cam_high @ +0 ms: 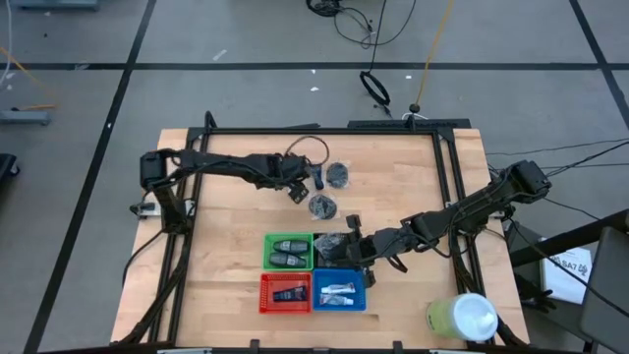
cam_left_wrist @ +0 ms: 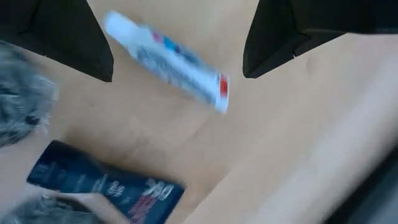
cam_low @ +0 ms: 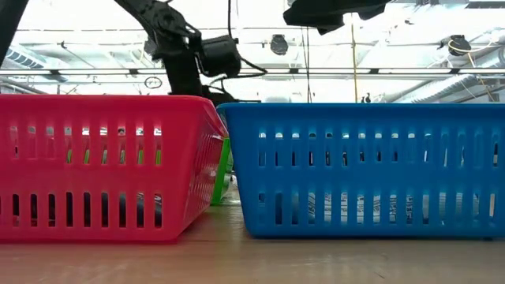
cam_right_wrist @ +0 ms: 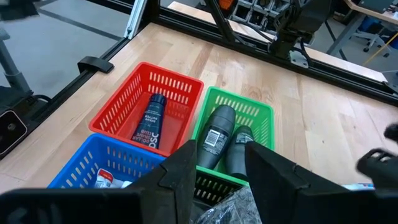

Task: Pick & Place Travel size toiletries
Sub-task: Put the white toothpaste into the blue bin

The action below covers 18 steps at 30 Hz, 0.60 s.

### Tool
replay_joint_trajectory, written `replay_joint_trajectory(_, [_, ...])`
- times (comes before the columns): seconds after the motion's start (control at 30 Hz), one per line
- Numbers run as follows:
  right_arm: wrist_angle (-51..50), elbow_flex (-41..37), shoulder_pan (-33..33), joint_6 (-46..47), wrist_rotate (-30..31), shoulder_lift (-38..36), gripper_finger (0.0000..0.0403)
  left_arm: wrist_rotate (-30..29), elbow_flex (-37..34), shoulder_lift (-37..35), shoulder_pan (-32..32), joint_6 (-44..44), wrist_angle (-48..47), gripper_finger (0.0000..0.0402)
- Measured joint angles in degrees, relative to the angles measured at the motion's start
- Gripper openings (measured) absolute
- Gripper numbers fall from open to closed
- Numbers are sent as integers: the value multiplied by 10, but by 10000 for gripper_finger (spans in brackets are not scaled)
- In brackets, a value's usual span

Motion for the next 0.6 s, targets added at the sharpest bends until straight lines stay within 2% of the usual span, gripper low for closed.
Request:
replay_joint_trajectory(0.1, [0,0,0,0,0,0,126,1,0,-22,-4,-125,-41,347])
replay_joint_trajectory(0.23, [-1,0,1,0,0,0,126,-27,-1,-17,-9,-221,-62,347])
replay_joint_trajectory(0.37, [-9,0,5,0,0,-3,126,-30,-10,6,-13,-256,-59,347])
replay_joint_trajectory(0.6, [-11,0,6,0,0,-14,126,-29,-13,51,-11,-257,-37,347])
